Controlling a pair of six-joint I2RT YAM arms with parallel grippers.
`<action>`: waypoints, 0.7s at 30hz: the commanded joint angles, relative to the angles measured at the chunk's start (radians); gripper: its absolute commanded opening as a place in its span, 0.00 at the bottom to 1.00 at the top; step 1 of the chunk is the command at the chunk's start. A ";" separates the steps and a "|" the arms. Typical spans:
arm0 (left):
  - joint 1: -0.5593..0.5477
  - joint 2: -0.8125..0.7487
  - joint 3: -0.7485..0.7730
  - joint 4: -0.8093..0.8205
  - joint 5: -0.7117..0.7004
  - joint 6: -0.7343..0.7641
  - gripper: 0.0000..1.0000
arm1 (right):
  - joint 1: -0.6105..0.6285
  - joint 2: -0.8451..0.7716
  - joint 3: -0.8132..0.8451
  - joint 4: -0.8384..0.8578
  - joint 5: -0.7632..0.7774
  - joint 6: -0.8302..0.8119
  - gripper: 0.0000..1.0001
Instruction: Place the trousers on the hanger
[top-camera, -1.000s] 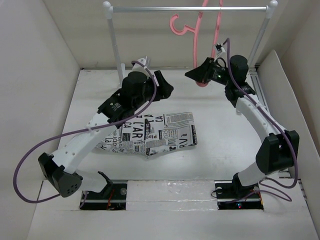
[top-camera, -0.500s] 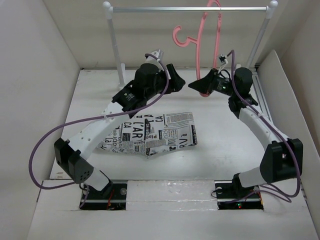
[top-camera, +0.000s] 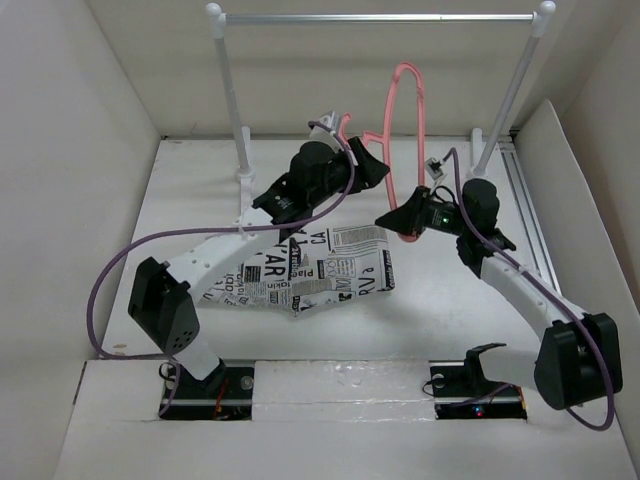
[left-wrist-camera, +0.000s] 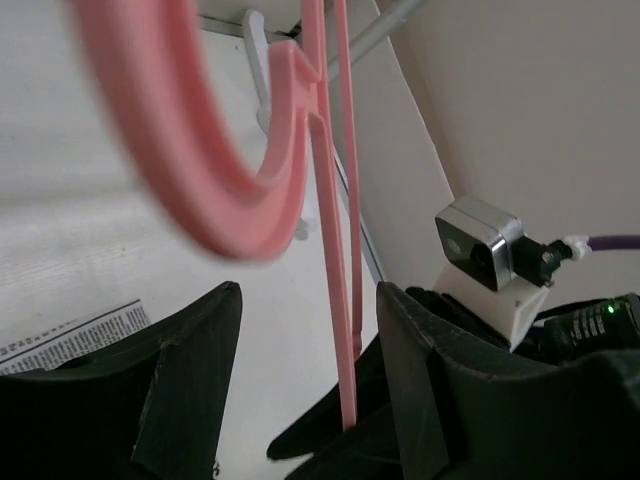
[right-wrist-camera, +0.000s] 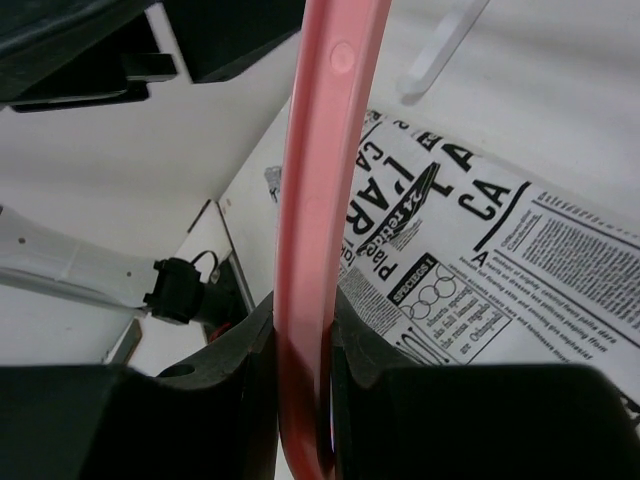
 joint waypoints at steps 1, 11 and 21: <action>-0.036 0.019 -0.022 0.126 -0.018 -0.041 0.51 | 0.053 -0.053 -0.027 0.027 0.009 -0.029 0.00; -0.080 0.039 -0.072 0.182 -0.126 -0.087 0.30 | 0.069 -0.150 -0.174 0.029 0.067 0.018 0.00; -0.090 0.100 -0.065 0.149 -0.109 -0.118 0.08 | 0.056 -0.237 -0.222 -0.149 0.050 -0.039 0.00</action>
